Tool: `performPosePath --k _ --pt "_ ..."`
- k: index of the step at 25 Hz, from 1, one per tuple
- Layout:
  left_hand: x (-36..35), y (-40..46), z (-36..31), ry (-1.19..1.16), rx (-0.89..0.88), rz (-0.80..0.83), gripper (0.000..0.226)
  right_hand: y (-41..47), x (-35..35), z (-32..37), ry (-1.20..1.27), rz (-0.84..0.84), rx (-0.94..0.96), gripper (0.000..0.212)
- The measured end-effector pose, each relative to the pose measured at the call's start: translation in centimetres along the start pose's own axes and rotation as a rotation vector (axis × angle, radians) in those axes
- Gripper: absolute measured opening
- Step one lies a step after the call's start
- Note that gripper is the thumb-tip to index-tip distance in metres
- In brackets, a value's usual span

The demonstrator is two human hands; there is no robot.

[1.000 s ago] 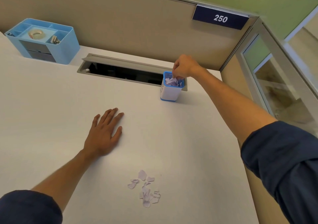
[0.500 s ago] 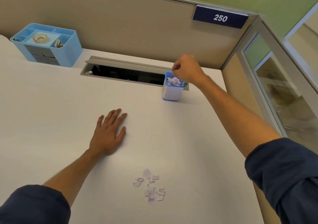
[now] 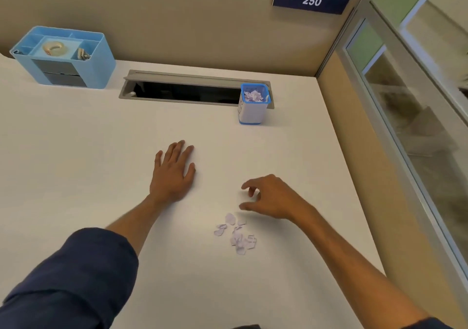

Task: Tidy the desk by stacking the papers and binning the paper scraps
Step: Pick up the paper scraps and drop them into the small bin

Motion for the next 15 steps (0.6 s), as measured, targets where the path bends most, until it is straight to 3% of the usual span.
performPosePath --k 5,11,15 --pt "0.1 -0.1 0.0 -0.017 -0.001 -0.004 0.061 -7.8 -3.7 -0.4 -0.03 0.016 -0.073 0.066" --pt "0.0 -0.1 -0.1 -0.012 -0.006 0.011 0.06 -7.2 -5.6 1.3 0.015 -0.07 -0.053 0.044" --pt "0.0 -0.1 -0.1 -0.007 -0.018 0.004 0.059 -6.0 -5.8 2.4 -0.033 -0.057 -0.049 0.041"
Point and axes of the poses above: each hand's wrist, its own y-axis towards the middle knuckle, its own x-axis out of the back of the hand, z = x × y, the point moved 6 cm from there along y, towards the middle knuckle, and after that the axes turned 14 degrees about -z, right-handed, at the moved point
